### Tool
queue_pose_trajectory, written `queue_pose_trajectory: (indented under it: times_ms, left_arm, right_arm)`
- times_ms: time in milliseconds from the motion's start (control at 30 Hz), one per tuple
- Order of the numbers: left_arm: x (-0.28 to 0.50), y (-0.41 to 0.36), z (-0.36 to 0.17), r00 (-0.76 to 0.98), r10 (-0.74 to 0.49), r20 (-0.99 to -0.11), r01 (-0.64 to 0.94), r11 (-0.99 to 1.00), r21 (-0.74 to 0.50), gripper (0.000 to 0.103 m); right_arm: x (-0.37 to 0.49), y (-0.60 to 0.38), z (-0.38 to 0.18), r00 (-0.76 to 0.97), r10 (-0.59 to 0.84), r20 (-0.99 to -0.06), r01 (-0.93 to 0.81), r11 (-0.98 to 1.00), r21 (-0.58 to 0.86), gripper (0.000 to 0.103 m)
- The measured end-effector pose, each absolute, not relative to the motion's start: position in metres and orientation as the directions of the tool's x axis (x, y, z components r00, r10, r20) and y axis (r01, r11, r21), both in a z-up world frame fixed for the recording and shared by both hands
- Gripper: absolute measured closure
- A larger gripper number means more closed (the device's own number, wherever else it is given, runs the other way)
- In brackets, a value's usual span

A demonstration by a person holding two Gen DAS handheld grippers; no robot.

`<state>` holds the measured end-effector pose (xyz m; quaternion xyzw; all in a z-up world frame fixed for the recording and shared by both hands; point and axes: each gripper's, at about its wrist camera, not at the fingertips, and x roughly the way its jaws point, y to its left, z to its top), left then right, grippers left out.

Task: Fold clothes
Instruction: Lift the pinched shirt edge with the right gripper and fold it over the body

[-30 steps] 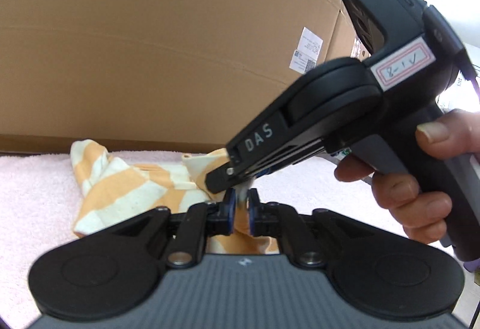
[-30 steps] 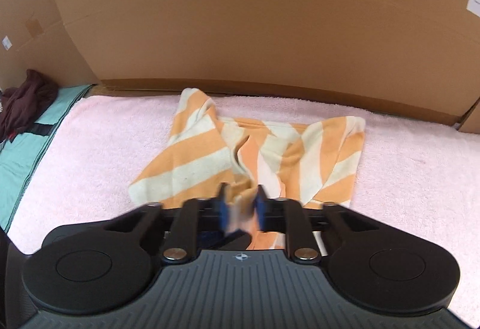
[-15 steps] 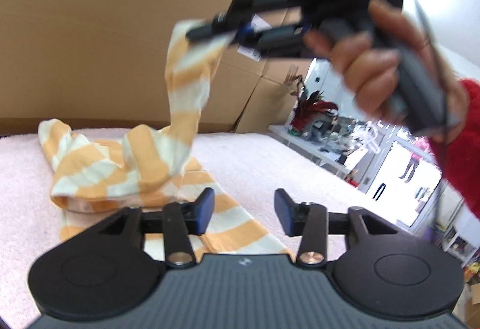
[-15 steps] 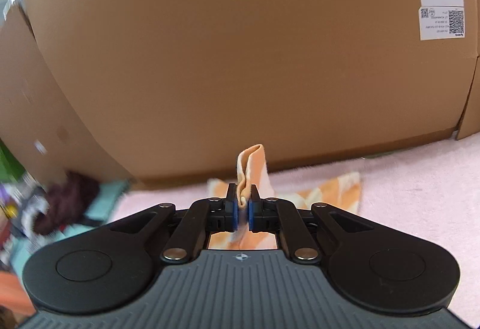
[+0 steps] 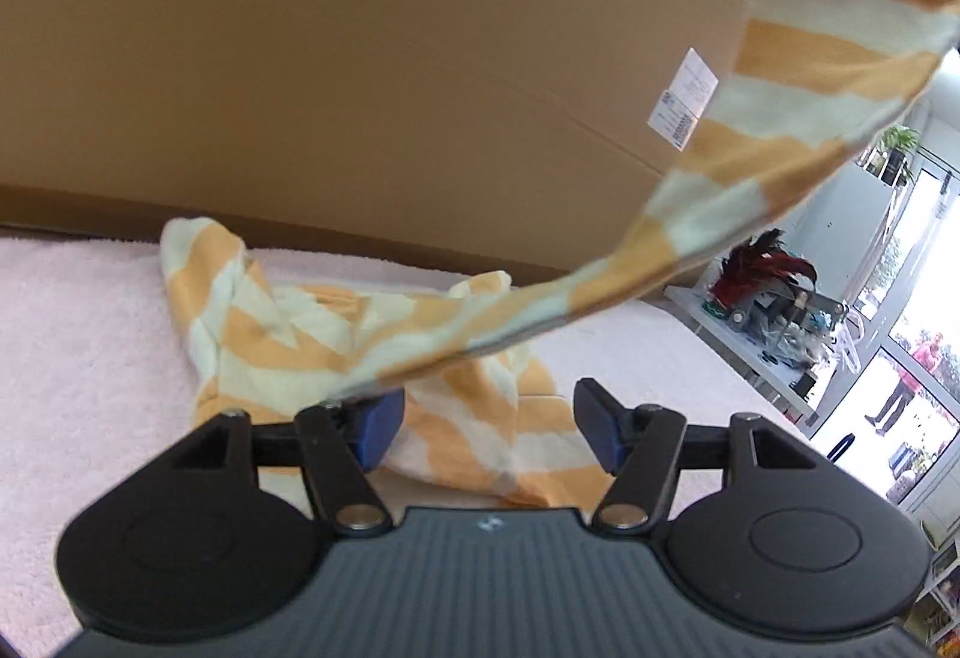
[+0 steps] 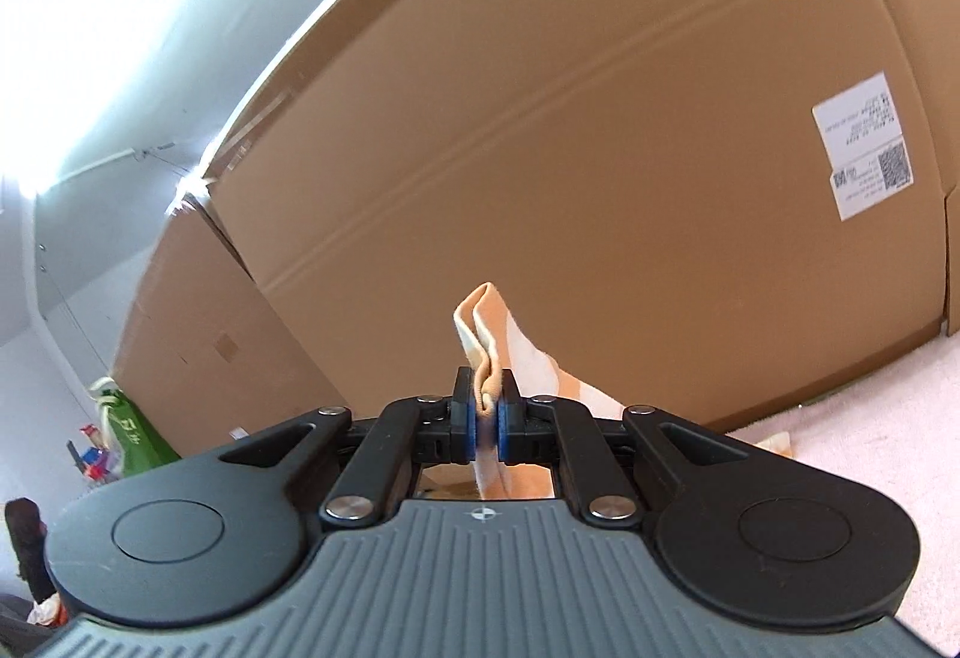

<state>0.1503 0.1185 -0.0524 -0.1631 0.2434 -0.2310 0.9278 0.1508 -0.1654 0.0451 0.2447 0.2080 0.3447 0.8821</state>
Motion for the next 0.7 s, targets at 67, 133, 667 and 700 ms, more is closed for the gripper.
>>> queue_pose_trajectory:
  times_ms: [67, 133, 667, 700]
  left_arm:
    - [0.153, 0.119, -0.051, 0.780, -0.502, -0.374, 0.342, 0.842, -0.418, 0.038]
    - [0.154, 0.118, -0.047, 0.784, -0.500, -0.369, 0.345, 0.844, -0.412, 0.038]
    - [0.132, 0.090, -0.033, 0.785, -0.507, -0.355, 0.416, 0.857, -0.304, 0.028]
    - [0.132, 0.089, -0.033, 0.784, -0.507, -0.358, 0.416, 0.858, -0.301, 0.028]
  right_arm:
    - [0.148, -0.173, 0.047, 0.676, 0.713, -0.187, -0.510, 0.635, 0.580, 0.096]
    - [0.145, -0.179, 0.047, 0.677, 0.713, -0.181, -0.509, 0.632, 0.585, 0.096]
    - [0.067, -0.219, 0.038, 0.677, 0.726, -0.121, -0.532, 0.596, 0.601, 0.096]
    - [0.061, -0.220, 0.037, 0.677, 0.726, -0.123, -0.533, 0.598, 0.598, 0.096]
